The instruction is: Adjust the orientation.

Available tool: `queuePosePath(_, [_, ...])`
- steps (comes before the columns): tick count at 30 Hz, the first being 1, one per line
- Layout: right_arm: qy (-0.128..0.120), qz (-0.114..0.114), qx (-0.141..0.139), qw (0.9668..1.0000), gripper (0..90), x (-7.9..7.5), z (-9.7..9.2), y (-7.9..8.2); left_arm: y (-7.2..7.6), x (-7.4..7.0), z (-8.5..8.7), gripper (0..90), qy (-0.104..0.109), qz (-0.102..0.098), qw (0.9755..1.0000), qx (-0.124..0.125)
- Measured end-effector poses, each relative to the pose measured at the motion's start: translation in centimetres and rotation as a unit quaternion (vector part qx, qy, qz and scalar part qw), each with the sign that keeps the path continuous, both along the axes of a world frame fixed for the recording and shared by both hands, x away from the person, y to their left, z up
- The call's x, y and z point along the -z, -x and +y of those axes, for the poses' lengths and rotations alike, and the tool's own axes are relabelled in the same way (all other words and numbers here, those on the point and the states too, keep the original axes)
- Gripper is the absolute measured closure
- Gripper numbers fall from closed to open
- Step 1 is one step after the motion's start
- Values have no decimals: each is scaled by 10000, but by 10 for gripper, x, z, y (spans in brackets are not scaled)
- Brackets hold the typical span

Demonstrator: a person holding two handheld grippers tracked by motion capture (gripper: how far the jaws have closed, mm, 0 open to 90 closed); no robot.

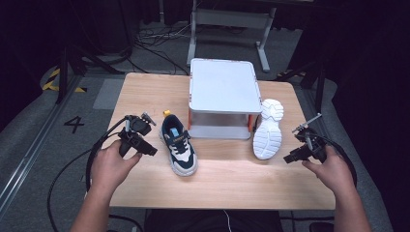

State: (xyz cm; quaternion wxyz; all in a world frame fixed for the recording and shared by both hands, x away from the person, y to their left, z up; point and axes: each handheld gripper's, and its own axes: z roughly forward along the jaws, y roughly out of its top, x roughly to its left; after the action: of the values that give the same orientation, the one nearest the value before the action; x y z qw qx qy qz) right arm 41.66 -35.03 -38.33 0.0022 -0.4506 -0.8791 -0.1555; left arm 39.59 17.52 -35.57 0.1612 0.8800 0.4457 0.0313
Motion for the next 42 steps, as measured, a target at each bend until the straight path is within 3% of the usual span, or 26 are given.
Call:
queuePosePath(2, [54,-25,13,10000,506,0,-1,0,1,0,0,503,7,-56,10000,0])
queuePosePath(7, [102,-337,-40,9994,492,-3,-5,1,2,3,-7,479,-134,-13,9999,101])
queuePosePath(11, [119,-446,-1,9989,501,-4,-4,2,-3,0,-7,479,-14,-35,10000,30])
queuePosePath(12, [125,-424,22,9990,502,-3,-4,2,-3,-1,-8,479,102,-31,9999,-12])
queuePosePath(16, [131,-443,78,9989,499,-1,-5,3,-9,-10,-10,460,253,-318,9990,-195])
queuePosePath(18, [43,-422,167,9990,503,-2,-5,4,-15,-14,-7,455,390,-443,9977,-342])
queuePosePath(21, [13,-457,188,9988,516,-3,-4,6,-28,-23,-6,454,378,-778,9949,-510])
queuePosePath(24, [-9,-485,161,9987,518,-3,-1,9,-39,-27,-7,439,567,-803,9943,-416])
queuePosePath(27, [-12,-537,197,9984,508,-8,2,9,-50,-26,-10,439,412,-875,9946,-383])
queuePosePath(31, [-75,-659,169,9977,504,-18,10,9,-69,-25,-11,419,437,-1138,9909,-571])
queuePosePath(34, [-55,-685,107,9976,506,-19,14,11,-85,-22,-12,412,567,-1174,9893,-647])
queuePosePath(37, [-10,-678,119,9976,505,-17,13,11,-105,-11,-16,412,759,-943,9896,-776])
queuePosePath(38, [-1,-670,138,9977,501,-17,12,10,-105,-11,-16,414,759,-943,9896,-776])
queuePosePath(39, [17,-672,172,9976,500,-18,12,11,-116,-3,-22,415,602,-796,9919,-791])
queuePosePath(42, [18,-708,166,9973,497,-18,11,10,-123,1,-23,420,599,-737,9921,-822])
